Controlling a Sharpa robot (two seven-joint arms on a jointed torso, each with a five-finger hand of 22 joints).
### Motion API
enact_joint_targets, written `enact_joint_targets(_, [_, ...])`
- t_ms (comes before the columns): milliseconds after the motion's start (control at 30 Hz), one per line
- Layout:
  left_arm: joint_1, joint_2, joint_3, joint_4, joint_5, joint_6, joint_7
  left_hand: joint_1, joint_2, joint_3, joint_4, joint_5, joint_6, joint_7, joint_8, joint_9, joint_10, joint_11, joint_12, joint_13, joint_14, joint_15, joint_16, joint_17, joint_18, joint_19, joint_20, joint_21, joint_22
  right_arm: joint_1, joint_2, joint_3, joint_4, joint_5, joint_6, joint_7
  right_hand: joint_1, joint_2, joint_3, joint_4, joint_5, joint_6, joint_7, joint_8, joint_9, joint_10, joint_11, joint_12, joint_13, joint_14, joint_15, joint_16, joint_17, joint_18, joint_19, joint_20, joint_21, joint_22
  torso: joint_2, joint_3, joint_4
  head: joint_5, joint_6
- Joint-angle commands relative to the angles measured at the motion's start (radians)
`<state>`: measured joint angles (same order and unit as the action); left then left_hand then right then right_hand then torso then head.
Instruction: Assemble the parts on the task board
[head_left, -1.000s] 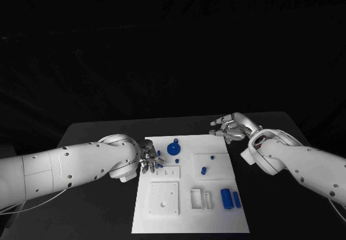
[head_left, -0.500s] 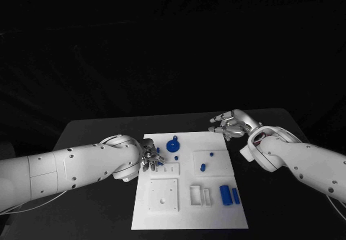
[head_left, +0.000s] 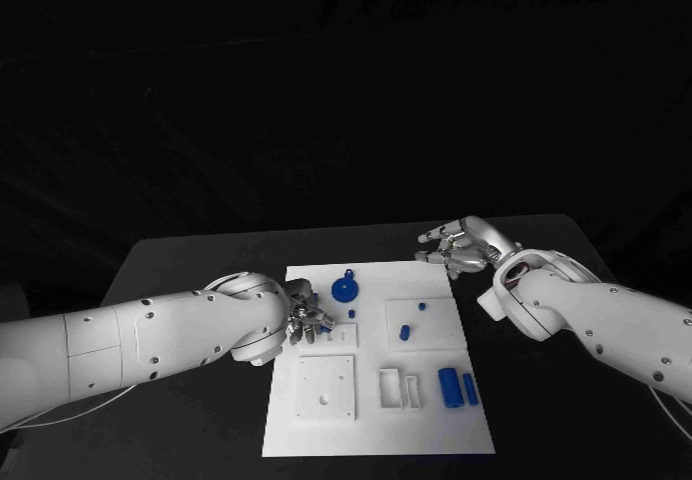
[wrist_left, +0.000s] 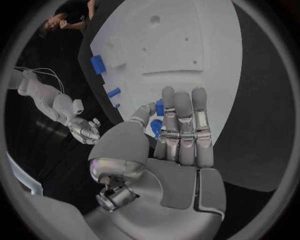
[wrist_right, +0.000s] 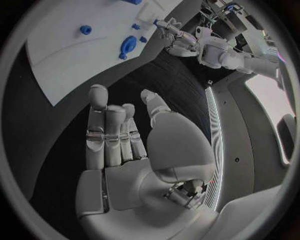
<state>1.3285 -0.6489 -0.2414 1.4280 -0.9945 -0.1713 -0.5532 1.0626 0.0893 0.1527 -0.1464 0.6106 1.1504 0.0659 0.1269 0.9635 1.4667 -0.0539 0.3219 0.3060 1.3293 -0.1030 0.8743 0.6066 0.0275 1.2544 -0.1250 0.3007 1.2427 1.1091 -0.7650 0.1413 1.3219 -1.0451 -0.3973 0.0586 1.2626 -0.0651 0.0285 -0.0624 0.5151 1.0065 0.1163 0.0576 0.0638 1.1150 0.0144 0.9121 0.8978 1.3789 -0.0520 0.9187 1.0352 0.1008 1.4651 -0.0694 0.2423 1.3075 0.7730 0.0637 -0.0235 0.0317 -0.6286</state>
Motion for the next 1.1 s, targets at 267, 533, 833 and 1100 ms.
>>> enact_joint_targets(267, [-0.014, 0.015, 0.001, -0.006, -0.016, -0.002, -0.002, -0.001, 0.008, 0.122, -0.127, 0.004, 0.086, -0.077, 0.002, -0.002, 0.039, -0.01, 0.002, 0.0, 0.006, 0.001, 0.005, 0.001, -0.013, 0.007, 0.001, -0.005, 0.002, -0.001, 0.002, 0.0, 0.002, 0.002, 0.009, 0.003, -0.013, -0.001, 0.003, -0.005, 0.003, 0.006, 0.0, 0.005, 0.001, -0.006, -0.005, 0.0, -0.002, -0.002, -0.004, -0.003, -0.001, 0.005, 0.022, -0.005, -0.007, 0.027, 0.0, -0.0006, -0.0003, -0.003, -0.002])
enact_joint_targets(533, [-0.022, 0.021, 0.001, -0.012, -0.019, 0.0, -0.001, -0.001, 0.008, 0.122, -0.127, 0.004, 0.086, -0.077, 0.002, -0.002, 0.039, -0.01, 0.002, 0.0, 0.006, 0.001, 0.005, 0.001, -0.013, 0.007, 0.001, -0.005, 0.002, -0.001, 0.002, 0.0, 0.002, 0.002, 0.01, 0.003, -0.013, -0.001, 0.003, -0.005, 0.003, 0.006, 0.0, 0.005, 0.001, -0.006, -0.005, 0.0, -0.002, -0.002, -0.004, -0.003, -0.001, 0.005, 0.022, -0.005, -0.007, 0.027, 0.0, -0.0004, 0.0008, -0.005, -0.002])
enact_joint_targets(833, [-0.025, 0.028, 0.001, -0.021, -0.02, 0.006, 0.001, -0.001, 0.007, 0.123, -0.128, 0.006, 0.086, -0.077, 0.003, -0.005, 0.039, -0.01, 0.002, 0.0, 0.006, 0.001, 0.004, 0.002, -0.013, 0.015, 0.001, -0.027, 0.023, -0.003, 0.004, 0.0, 0.001, 0.002, 0.013, 0.002, -0.013, -0.001, 0.003, -0.005, 0.003, 0.006, 0.0, 0.005, 0.001, -0.006, -0.005, 0.0, -0.002, -0.002, -0.004, -0.003, -0.001, 0.005, 0.022, -0.005, -0.007, 0.027, 0.0, -0.0007, -0.0001, -0.004, -0.004])
enact_joint_targets(1100, [-0.027, 0.028, 0.001, -0.023, -0.02, 0.015, 0.0, -0.001, 0.007, 0.123, -0.128, 0.006, 0.086, -0.077, 0.003, -0.005, 0.039, -0.01, 0.002, 0.0, 0.006, 0.001, 0.004, 0.002, -0.013, 0.015, 0.001, -0.027, 0.023, -0.005, 0.005, 0.0, 0.0, 0.002, 0.015, 0.002, -0.013, -0.001, 0.003, -0.005, 0.003, 0.006, 0.0, 0.005, 0.001, -0.006, -0.005, 0.0, -0.002, -0.002, -0.004, -0.003, -0.001, 0.005, 0.022, -0.005, -0.007, 0.027, -0.001, -0.0002, 0.0008, -0.005, -0.005])
